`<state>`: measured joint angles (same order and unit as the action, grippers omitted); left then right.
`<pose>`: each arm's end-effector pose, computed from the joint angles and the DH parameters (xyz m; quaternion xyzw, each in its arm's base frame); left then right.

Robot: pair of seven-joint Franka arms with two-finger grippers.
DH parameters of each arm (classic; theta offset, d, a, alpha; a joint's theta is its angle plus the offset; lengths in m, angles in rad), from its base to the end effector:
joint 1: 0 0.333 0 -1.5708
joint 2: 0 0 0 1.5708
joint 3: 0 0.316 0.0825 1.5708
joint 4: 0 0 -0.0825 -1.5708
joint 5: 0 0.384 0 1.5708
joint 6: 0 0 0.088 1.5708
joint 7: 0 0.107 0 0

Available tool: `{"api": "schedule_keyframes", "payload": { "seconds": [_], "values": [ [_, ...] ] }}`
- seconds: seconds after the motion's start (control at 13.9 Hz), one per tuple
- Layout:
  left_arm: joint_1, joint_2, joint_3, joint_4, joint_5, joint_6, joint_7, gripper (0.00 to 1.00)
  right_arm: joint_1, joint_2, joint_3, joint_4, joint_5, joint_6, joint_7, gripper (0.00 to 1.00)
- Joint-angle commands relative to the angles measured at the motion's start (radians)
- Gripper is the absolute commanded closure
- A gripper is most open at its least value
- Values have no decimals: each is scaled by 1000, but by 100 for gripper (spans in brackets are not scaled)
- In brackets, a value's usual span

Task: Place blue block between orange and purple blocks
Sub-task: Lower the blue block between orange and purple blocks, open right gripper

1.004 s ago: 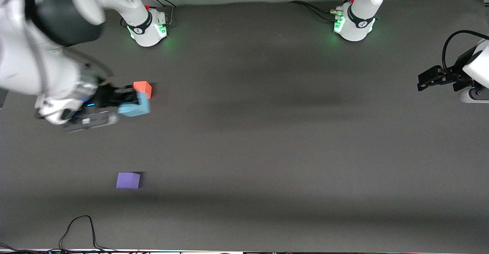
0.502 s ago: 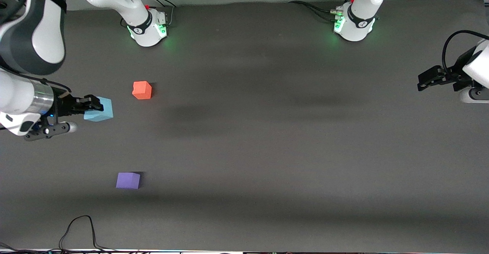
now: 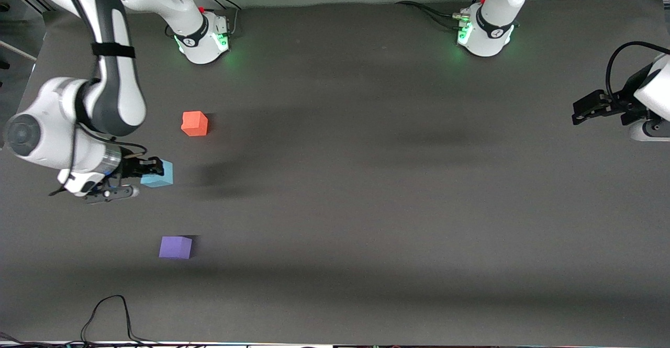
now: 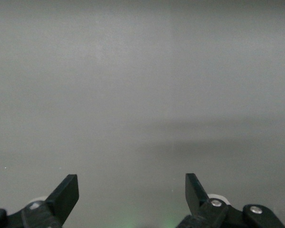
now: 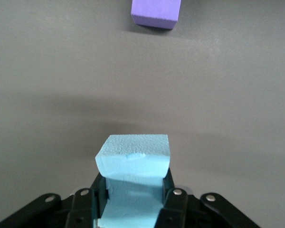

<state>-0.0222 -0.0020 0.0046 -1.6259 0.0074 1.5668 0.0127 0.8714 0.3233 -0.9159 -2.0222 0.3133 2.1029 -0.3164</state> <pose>0.5514 -0.0089 0.5993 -0.9995 0.0152 0.0285 0.0038 0.5753 0.0061 0.3394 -0.9974 -0.0546 0.0468 0.0111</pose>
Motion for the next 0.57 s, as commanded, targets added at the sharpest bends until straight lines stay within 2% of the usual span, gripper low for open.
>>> {"api": "schedule_keyframes", "payload": {
  "seconds": [0.0,0.36,0.5],
  "values": [
    [5,-4,-6,3,6,6,4,0,21,32,3,-81,105,121,-53,66],
    [7,-4,-6,3,5,6,4,0,5,204,12,-72,425,155,-298,65],
    [5,-6,-6,3,3,4,3,0,-6,236,11,-64,458,157,-334,64]
  ]
}}
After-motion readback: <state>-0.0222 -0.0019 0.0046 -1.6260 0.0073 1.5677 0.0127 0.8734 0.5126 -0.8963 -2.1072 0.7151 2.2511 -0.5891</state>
